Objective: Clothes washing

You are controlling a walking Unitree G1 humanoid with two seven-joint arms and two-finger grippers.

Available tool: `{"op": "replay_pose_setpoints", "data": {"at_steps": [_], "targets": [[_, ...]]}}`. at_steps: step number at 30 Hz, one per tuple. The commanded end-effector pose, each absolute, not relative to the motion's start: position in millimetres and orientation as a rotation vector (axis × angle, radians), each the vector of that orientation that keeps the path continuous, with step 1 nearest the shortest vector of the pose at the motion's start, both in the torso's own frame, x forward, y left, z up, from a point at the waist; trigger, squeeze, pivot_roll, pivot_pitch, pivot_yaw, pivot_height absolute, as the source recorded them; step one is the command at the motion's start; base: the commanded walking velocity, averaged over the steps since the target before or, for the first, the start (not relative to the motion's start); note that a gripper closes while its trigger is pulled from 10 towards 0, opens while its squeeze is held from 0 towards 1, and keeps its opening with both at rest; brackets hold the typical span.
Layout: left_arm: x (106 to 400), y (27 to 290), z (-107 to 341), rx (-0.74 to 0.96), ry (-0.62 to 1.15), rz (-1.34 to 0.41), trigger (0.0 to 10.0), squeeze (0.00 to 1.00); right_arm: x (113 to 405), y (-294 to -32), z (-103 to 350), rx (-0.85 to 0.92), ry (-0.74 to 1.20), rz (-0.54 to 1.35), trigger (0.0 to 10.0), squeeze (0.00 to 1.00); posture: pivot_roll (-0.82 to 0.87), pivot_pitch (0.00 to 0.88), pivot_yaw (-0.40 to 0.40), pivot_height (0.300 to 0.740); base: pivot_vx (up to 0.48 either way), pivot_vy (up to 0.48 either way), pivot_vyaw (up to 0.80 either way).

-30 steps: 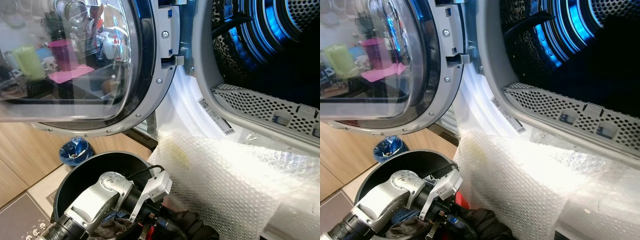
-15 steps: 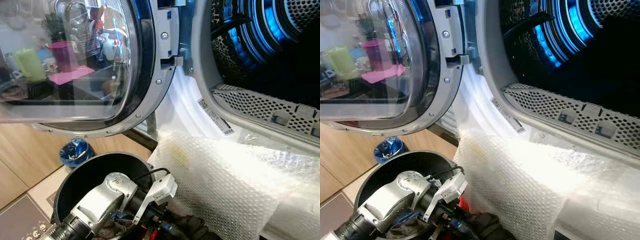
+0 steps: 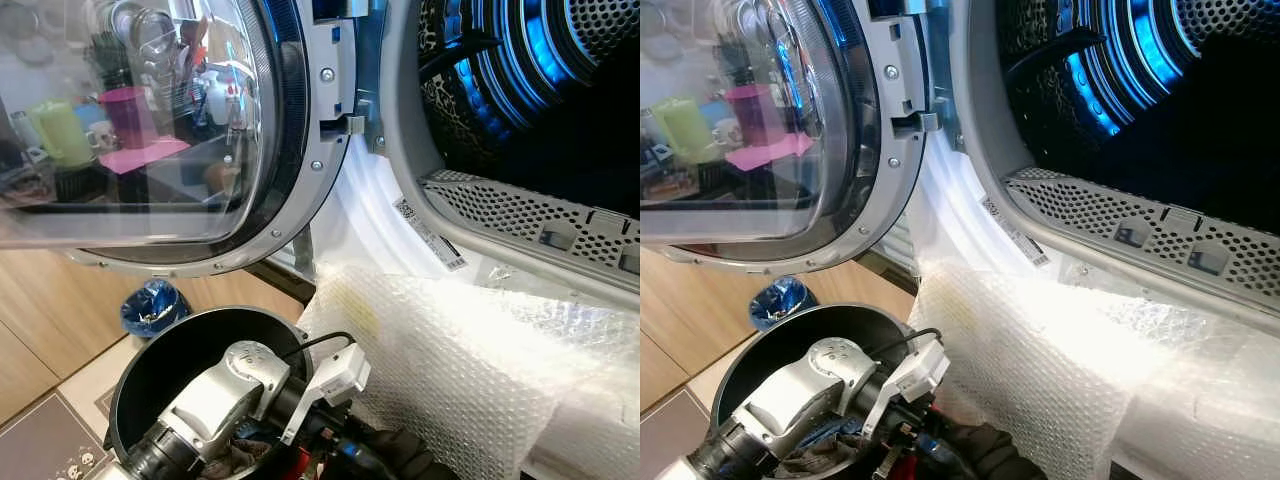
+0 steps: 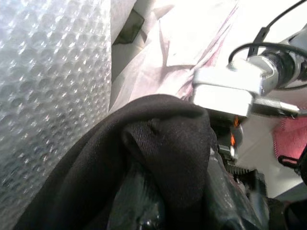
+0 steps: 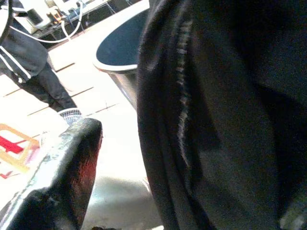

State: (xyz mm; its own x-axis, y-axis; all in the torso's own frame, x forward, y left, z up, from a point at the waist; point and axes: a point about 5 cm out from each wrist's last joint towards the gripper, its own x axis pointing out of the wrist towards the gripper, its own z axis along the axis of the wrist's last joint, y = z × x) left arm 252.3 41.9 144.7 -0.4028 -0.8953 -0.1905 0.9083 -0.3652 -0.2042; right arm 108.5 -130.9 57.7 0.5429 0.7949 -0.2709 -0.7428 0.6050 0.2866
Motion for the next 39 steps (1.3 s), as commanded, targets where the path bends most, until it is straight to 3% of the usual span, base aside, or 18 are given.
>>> {"op": "replay_pose_setpoints", "data": {"at_steps": [1,21,32,33,34,35,39], "targets": [[254,37,152,0.088,0.288,-1.973,0.0,0.0,109,-127,54,0.138,0.41,0.907,10.0,0.0,-0.04,0.017,0.106,0.74,0.0,0.0,0.0],[250,20,161,0.017,0.235,-2.005,0.0,0.0,158,-126,37,0.21,0.329,0.538,10.0,0.0,-0.06,0.008,0.119,0.74,0.0,0.0,0.0],[251,21,166,-0.007,0.244,-2.02,0.0,0.0,163,-118,36,0.299,0.286,0.55,10.0,0.0,-0.06,0.008,0.131,0.74,0.0,0.0,0.0],[250,21,166,-0.01,0.248,-2.025,0.0,0.0,161,-117,36,0.308,0.284,0.564,5.6,0.0,-0.05,0.011,0.134,0.74,0.0,0.0,0.0],[250,22,166,-0.01,0.249,-2.026,0.0,0.0,160,-117,36,0.31,0.284,0.566,5.6,0.0,-0.05,0.011,0.134,0.74,0.0,0.0,0.0],[249,22,166,-0.007,0.255,-2.029,0.0,0.0,158,-117,37,0.339,0.277,0.576,0.0,0.0,-0.05,0.011,0.134,0.74,0.0,0.0,0.0],[249,25,166,-0.005,0.262,-2.034,0.0,0.0,151,-118,39,0.357,0.264,0.612,0.0,0.0,-0.05,0.011,0.133,0.74,0.0,0.0,0.0]]}}
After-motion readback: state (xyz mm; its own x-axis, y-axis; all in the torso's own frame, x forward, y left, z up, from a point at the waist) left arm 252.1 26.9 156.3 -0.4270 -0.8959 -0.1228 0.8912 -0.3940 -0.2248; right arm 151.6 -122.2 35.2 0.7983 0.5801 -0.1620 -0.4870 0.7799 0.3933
